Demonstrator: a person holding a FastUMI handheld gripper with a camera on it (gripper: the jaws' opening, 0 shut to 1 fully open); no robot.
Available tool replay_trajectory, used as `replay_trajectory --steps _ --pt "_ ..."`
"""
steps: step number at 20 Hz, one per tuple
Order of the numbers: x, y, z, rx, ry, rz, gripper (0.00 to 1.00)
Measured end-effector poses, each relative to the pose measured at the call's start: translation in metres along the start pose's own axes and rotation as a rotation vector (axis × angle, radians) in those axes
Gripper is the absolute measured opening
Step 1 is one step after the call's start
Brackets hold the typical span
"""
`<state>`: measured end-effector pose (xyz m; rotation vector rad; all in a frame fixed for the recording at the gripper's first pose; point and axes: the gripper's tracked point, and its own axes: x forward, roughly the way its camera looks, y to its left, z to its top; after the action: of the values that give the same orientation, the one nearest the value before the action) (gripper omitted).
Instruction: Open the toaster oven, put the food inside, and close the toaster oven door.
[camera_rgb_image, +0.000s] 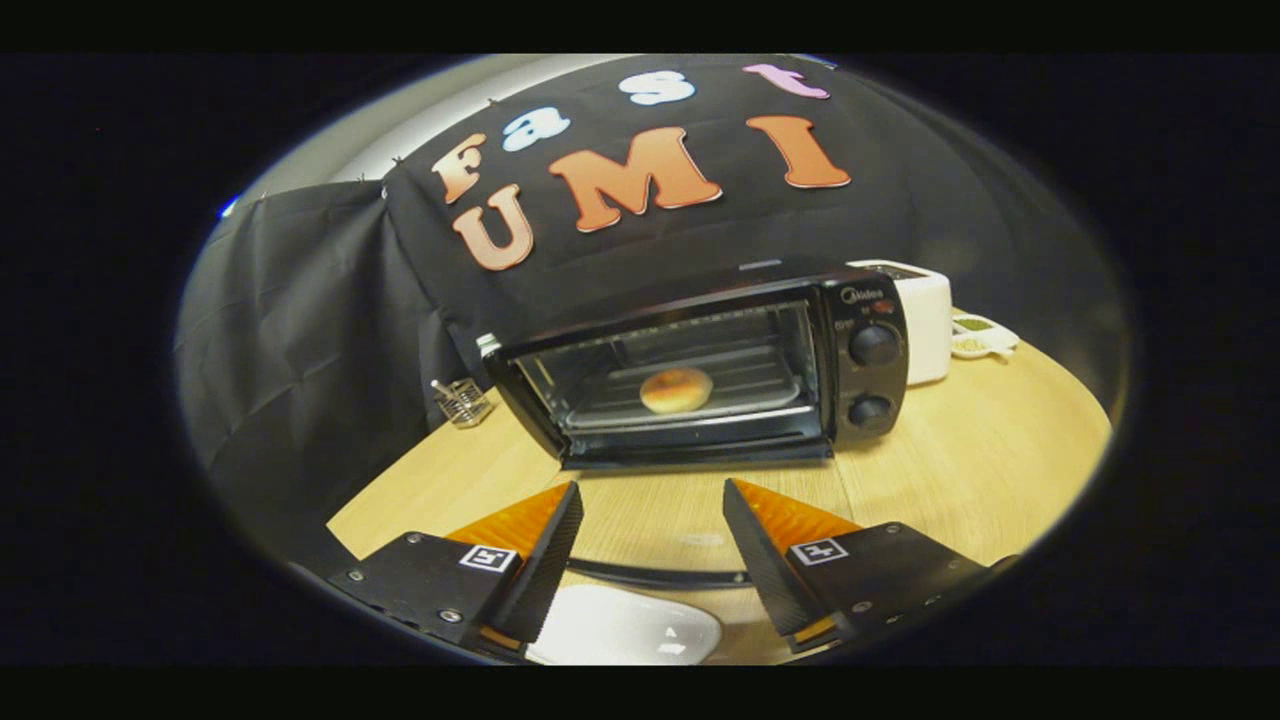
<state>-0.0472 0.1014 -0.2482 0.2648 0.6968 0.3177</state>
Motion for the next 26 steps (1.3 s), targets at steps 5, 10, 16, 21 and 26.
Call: replay_trajectory --steps 5,10,16,21,26 --pt "-0.019 -0.005 -0.041 -0.026 0.095 -0.012 0.84" --pt "-0.019 -0.016 -0.065 -0.031 0.158 -0.055 0.84" --pt "-0.020 -0.019 -0.072 -0.051 0.191 -0.081 0.84" --pt "-0.023 -0.023 -0.074 -0.059 0.210 -0.106 0.82" --pt "-0.014 -0.022 -0.071 -0.042 0.201 -0.110 0.83"
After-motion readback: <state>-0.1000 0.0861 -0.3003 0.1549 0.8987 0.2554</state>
